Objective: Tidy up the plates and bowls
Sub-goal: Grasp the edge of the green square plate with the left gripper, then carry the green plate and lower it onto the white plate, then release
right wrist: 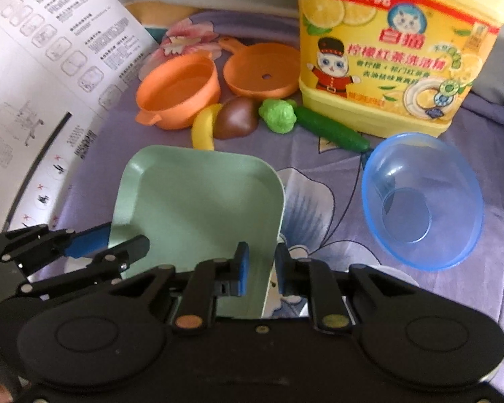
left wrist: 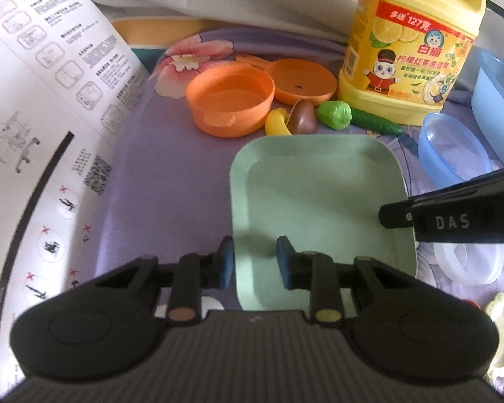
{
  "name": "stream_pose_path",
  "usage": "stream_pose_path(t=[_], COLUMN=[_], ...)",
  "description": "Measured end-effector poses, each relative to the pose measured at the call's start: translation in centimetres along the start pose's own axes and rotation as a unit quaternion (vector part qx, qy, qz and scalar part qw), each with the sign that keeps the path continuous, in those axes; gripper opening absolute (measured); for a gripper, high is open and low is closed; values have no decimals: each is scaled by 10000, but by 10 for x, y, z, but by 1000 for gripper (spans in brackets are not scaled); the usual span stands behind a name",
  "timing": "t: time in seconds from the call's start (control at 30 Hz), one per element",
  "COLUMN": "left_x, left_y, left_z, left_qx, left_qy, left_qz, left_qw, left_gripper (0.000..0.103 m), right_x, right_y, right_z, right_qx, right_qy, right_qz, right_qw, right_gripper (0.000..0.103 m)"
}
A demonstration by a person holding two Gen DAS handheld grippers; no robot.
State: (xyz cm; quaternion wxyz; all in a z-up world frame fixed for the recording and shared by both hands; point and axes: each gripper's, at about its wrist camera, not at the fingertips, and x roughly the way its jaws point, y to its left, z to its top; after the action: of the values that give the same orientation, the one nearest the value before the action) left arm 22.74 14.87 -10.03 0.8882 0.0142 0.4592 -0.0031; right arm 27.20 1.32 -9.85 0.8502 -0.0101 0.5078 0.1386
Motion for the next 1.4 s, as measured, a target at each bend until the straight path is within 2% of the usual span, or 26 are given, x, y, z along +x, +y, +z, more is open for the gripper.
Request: stream_pose_path(t=[0.2, 0.5, 0.73, 0.9, 1.2, 1.4], left_x=[-28, -89, -136, -159, -160, -149], left_y=[2, 1, -2, -2, 10, 11], left_z=[-6, -30, -72, -108, -159, -181], left_qx=[-24, 98, 228, 275, 267, 287], left_qy=[-93, -314, -370, -305, 94, 325], left_qz=[-6, -23, -114, -190, -302, -376], left_qw=[10000, 9995, 9990, 9990, 9991, 9984], left_gripper=[26, 26, 26, 26, 26, 26], right_x=[-33, -87, -119, -127, -116, -105], right_y=[8, 23, 34, 40, 53, 51], right_z=[-9, -42, -89, -126, -183, -201], right_qx=[2, -6, 103, 211, 397, 543], right_qy=[-109, -258, -183, -24, 378, 511], right_qz=[30, 23, 139, 270, 489, 515], right_qw=[9999, 9997, 9997, 9994, 9973, 9959], right_gripper=[17, 17, 17, 17, 17, 17])
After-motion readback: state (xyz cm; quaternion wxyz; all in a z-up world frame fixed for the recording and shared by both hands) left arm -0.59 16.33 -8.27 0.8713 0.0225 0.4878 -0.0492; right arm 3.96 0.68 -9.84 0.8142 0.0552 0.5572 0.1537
